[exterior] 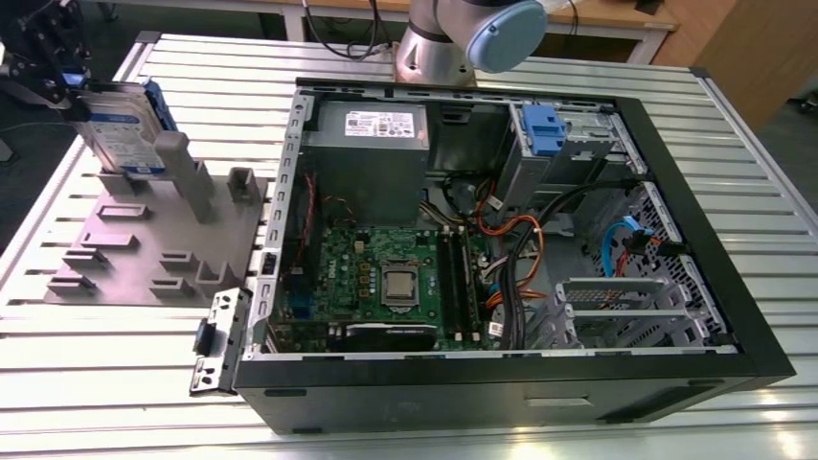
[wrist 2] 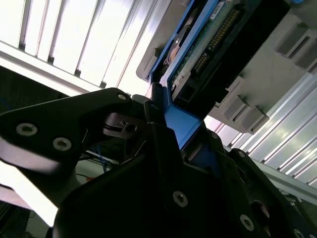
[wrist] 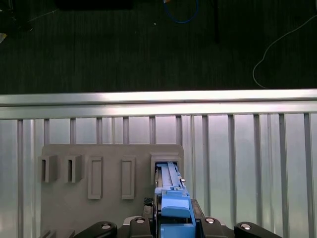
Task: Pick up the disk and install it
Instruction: 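Pick up the disk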
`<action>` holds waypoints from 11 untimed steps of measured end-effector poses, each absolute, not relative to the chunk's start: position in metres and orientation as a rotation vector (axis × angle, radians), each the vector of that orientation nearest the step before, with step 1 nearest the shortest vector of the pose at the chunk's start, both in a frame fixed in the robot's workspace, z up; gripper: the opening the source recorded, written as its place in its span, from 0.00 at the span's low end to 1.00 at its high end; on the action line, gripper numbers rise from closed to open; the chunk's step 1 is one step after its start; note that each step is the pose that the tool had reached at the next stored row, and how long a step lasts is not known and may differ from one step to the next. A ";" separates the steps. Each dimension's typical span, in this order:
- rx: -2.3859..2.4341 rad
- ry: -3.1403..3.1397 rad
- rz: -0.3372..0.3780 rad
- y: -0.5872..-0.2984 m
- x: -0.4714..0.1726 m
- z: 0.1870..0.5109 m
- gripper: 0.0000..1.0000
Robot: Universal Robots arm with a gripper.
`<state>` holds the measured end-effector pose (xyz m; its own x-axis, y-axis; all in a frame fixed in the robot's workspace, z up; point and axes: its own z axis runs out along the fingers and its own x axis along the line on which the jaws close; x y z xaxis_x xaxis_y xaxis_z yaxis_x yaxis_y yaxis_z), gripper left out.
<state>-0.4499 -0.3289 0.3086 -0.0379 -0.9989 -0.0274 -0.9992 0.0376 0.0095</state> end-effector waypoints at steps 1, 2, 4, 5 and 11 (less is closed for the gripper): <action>-2.170 2.253 0.040 -0.329 -0.450 0.309 0.36; -2.170 2.253 0.040 -0.329 -0.450 0.309 0.36; -2.170 2.254 0.041 -0.329 -0.450 0.310 0.36; -2.170 2.253 0.041 -0.329 -0.450 0.310 0.36; -2.170 2.253 0.040 -0.329 -0.450 0.315 0.36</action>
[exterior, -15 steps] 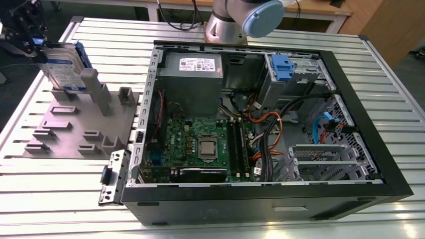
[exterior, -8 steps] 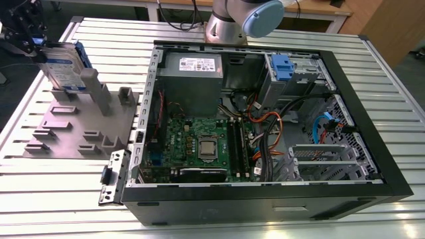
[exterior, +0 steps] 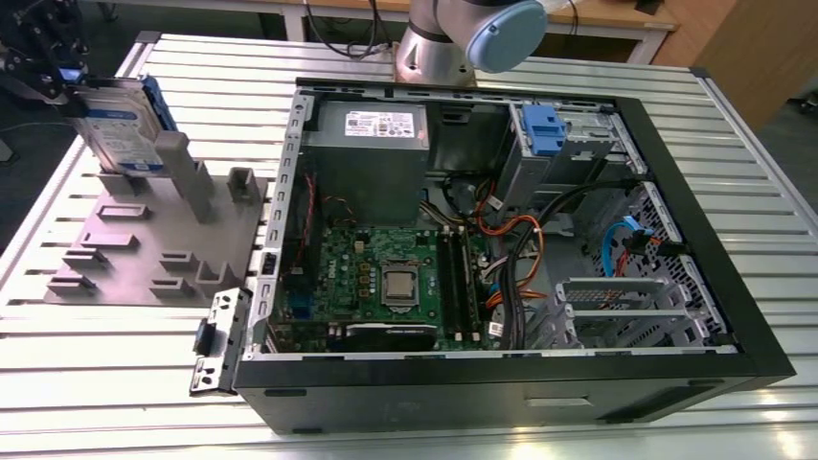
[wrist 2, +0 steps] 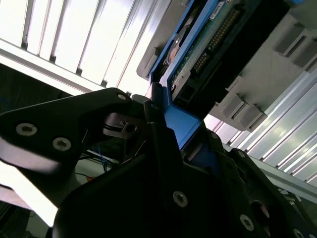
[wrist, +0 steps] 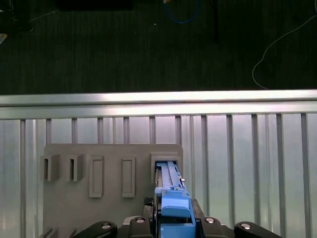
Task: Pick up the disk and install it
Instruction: 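Pick up the disk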
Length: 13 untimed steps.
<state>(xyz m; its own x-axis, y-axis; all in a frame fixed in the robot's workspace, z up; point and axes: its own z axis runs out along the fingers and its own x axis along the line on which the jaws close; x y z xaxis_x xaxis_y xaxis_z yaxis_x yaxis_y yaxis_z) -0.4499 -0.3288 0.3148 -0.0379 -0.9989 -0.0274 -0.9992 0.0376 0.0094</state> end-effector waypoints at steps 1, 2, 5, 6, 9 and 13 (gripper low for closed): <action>-2.170 2.253 0.040 -0.329 -0.450 0.316 0.36; -2.170 2.253 0.040 -0.329 -0.450 0.316 0.36; -2.170 2.253 0.040 -0.329 -0.450 0.319 0.36; -2.170 2.253 0.040 -0.329 -0.450 0.319 0.36; -2.170 2.253 0.040 -0.329 -0.450 0.321 0.36; -2.170 2.253 0.040 -0.329 -0.450 0.322 0.36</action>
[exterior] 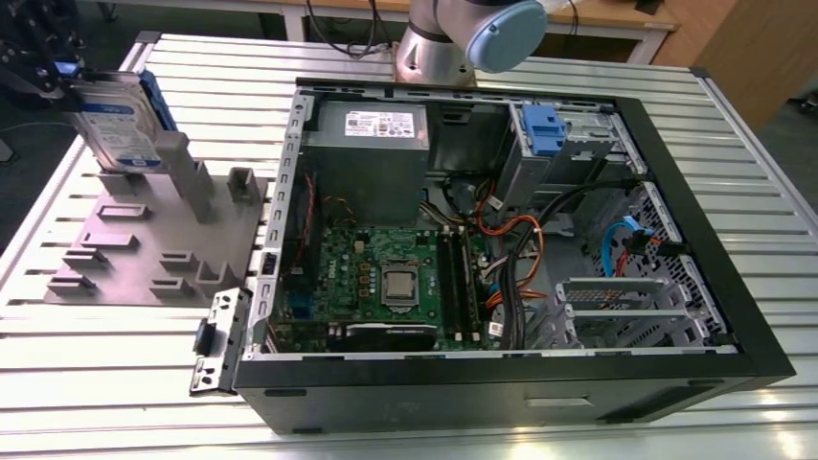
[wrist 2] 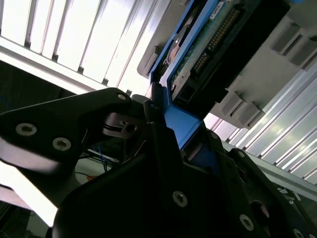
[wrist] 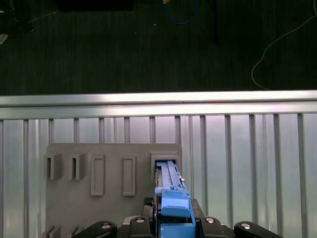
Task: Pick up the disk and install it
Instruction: 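Pick up the disk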
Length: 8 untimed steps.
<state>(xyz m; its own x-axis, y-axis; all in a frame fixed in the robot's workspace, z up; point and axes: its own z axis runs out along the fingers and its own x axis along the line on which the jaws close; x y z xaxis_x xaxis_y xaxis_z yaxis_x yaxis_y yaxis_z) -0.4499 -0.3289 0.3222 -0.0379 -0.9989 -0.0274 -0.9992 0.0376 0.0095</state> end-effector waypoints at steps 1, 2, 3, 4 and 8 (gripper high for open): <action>-2.170 2.253 0.040 -0.329 -0.450 0.323 0.36; -2.170 2.253 0.040 -0.329 -0.450 0.323 0.36; -2.170 2.253 0.040 -0.329 -0.450 0.323 0.36; -2.170 2.253 0.040 -0.329 -0.450 0.323 0.36; -2.170 2.253 0.040 -0.329 -0.450 0.324 0.36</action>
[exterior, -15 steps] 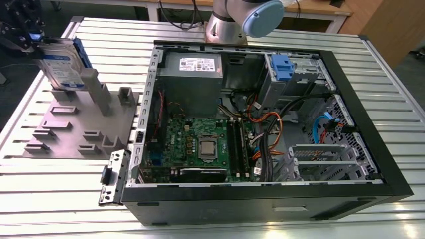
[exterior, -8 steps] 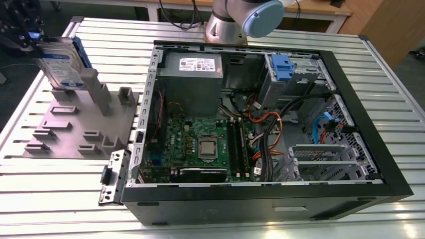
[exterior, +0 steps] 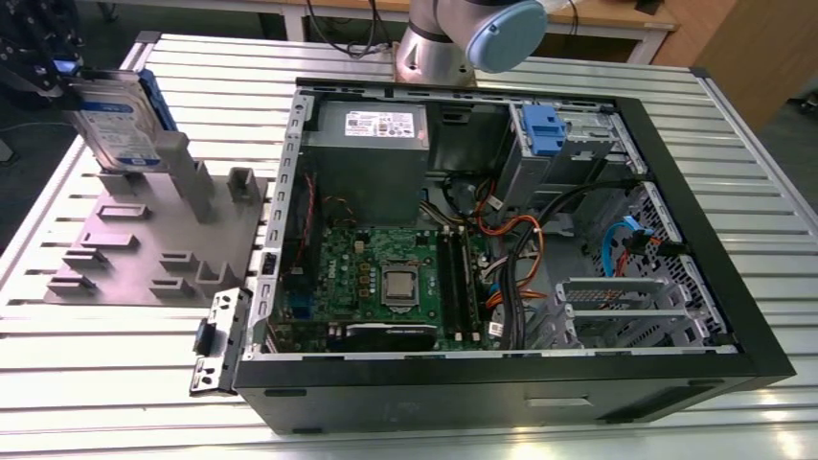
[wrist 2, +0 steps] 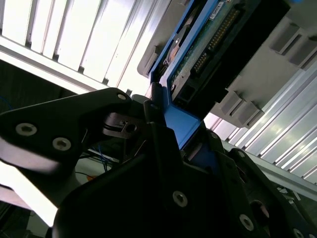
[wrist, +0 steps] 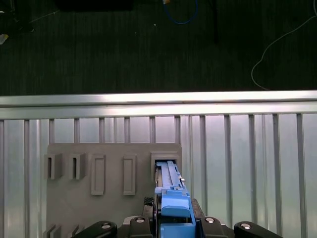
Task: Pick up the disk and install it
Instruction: 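Pick up the disk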
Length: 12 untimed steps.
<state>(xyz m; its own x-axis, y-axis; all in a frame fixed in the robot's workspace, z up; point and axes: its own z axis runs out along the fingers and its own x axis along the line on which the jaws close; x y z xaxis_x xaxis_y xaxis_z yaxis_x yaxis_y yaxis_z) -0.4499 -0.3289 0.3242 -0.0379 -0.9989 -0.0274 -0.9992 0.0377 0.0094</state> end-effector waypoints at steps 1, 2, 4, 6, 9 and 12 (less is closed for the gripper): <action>-2.170 2.253 0.040 -0.329 -0.450 0.324 0.36; -2.170 2.253 0.040 -0.329 -0.450 0.324 0.36; -2.170 2.253 0.040 -0.329 -0.450 0.324 0.36; -2.170 2.253 0.040 -0.329 -0.450 0.325 0.36; -2.170 2.253 0.040 -0.329 -0.450 0.326 0.36; -2.170 2.253 0.040 -0.329 -0.450 0.327 0.36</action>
<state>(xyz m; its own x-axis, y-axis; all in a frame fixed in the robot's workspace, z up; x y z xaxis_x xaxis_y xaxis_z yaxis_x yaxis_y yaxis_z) -0.4499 -0.3288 0.3266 -0.0379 -0.9989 -0.0275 -0.9992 0.0376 0.0093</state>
